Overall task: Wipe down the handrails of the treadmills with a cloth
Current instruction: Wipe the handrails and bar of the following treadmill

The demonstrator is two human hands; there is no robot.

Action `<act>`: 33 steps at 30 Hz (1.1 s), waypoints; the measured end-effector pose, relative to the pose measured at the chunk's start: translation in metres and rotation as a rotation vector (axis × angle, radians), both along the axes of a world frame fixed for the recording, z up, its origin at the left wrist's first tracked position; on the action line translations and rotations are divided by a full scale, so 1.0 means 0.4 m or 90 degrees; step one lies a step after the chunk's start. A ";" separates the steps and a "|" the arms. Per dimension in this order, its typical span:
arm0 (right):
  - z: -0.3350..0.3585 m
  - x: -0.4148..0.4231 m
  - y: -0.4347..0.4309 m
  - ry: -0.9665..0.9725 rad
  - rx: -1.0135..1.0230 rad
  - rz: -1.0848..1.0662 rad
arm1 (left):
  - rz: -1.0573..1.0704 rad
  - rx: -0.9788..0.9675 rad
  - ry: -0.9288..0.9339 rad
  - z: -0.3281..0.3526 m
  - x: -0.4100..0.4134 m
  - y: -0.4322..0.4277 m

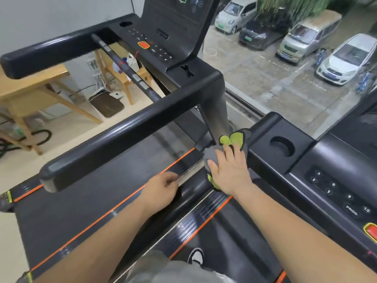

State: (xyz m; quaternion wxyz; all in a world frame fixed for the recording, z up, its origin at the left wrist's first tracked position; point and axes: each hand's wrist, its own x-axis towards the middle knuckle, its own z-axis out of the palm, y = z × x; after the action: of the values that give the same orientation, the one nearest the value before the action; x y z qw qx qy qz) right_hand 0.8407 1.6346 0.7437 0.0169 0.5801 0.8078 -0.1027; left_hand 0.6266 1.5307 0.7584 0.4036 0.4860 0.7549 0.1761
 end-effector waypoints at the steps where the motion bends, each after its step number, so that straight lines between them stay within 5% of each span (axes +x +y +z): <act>1: -0.013 -0.020 -0.047 0.026 0.016 -0.004 | 0.016 0.000 0.002 -0.005 -0.021 -0.007; 6: -0.054 -0.195 -0.357 0.138 0.055 0.072 | 0.014 0.019 -0.003 -0.008 -0.107 -0.067; 11: -0.053 -0.205 -0.410 0.058 0.022 0.181 | 0.029 0.055 -0.018 -0.018 -0.183 -0.172; 20: -0.032 -0.306 -0.340 0.061 -0.041 -0.137 | 0.040 0.058 -0.036 -0.024 -0.309 -0.374; 27: -0.078 -0.484 -0.731 0.128 0.076 0.056 | 0.147 0.042 -0.080 -0.049 -0.383 -0.484; 31: -0.086 -0.406 -0.685 0.079 0.081 0.193 | 0.163 0.034 -0.099 -0.062 -0.386 -0.518; 33: -0.081 -0.365 -0.596 0.054 0.083 0.150 | 0.163 0.034 -0.093 -0.072 -0.381 -0.532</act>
State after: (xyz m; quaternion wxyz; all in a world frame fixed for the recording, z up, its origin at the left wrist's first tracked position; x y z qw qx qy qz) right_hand 0.6947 1.3962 0.7113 -0.0431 0.4761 0.8754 -0.0716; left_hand 0.4742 1.3180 0.7295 0.4187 0.3821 0.7743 0.2813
